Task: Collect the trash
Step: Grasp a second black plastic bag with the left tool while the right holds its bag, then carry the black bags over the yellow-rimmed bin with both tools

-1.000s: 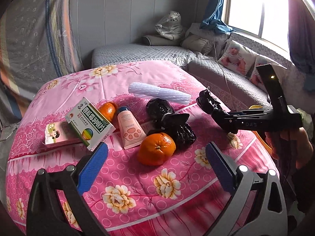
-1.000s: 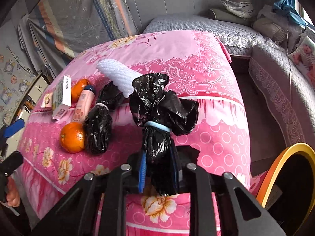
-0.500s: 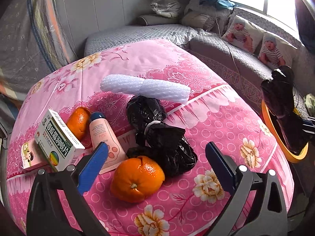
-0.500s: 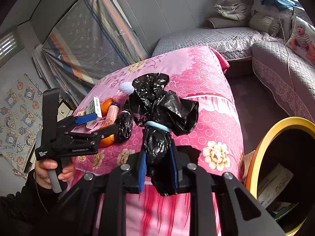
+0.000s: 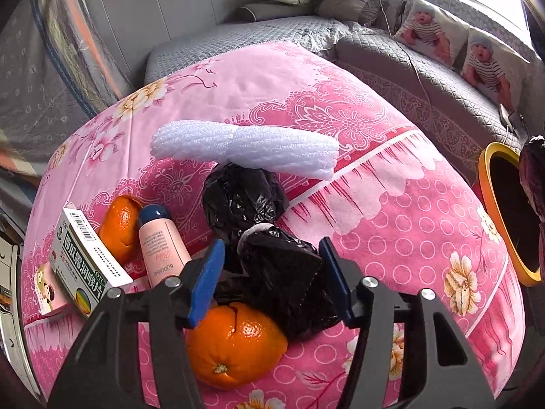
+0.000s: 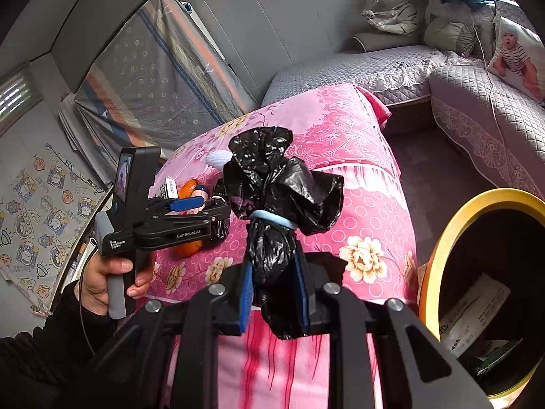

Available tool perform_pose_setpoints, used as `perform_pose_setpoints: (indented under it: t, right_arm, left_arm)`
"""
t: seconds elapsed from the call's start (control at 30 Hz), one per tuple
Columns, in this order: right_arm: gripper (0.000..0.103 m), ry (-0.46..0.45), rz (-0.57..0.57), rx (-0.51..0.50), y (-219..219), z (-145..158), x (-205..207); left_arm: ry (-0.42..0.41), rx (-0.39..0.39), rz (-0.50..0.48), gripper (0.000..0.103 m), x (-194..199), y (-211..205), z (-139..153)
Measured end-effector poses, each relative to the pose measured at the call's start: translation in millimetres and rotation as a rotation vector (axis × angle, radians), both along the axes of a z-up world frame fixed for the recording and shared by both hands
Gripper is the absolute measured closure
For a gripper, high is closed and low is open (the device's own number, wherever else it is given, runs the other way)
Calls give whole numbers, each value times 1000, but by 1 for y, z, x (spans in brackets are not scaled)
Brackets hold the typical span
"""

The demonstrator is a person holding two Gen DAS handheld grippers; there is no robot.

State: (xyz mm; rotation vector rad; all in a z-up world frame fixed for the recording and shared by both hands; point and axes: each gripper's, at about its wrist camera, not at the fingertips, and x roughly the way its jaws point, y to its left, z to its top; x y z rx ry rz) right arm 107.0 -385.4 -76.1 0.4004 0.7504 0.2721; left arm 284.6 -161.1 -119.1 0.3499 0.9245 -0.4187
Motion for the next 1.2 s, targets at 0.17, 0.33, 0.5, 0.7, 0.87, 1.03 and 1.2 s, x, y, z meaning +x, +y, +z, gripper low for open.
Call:
perform_pose_setpoints:
  t: [0.17,0.33,0.5,0.7,0.87,1.03,1.2]
  right_arm:
    - [83,-2,-9,19,-1,3,-6]
    - [83,4,7,44,2,5,-7]
    - [83,9,21,62,8,5,-7]
    - [83,9,36,52,21,9,-7]
    - [83,-11,44,43,34,18,-11]
    - [83,-34,73,19,51,27,-16]
    - [83,-60,84,2,63,35,-19]
  left_arm:
    - [19,-6,16,79,3,1,-1]
    - [-5,-90,9,84,-12,18,22]
    - [-39,-189,-44,84,-50,43,48]
    - [-109,-324,-35,84,-101,87,75]
    - [-240,-420,-23,84,-140,119,108]
    - [-318,-456,-7,84,-165,139,130]
    - [-390,-423,39,84,-185,142,139]
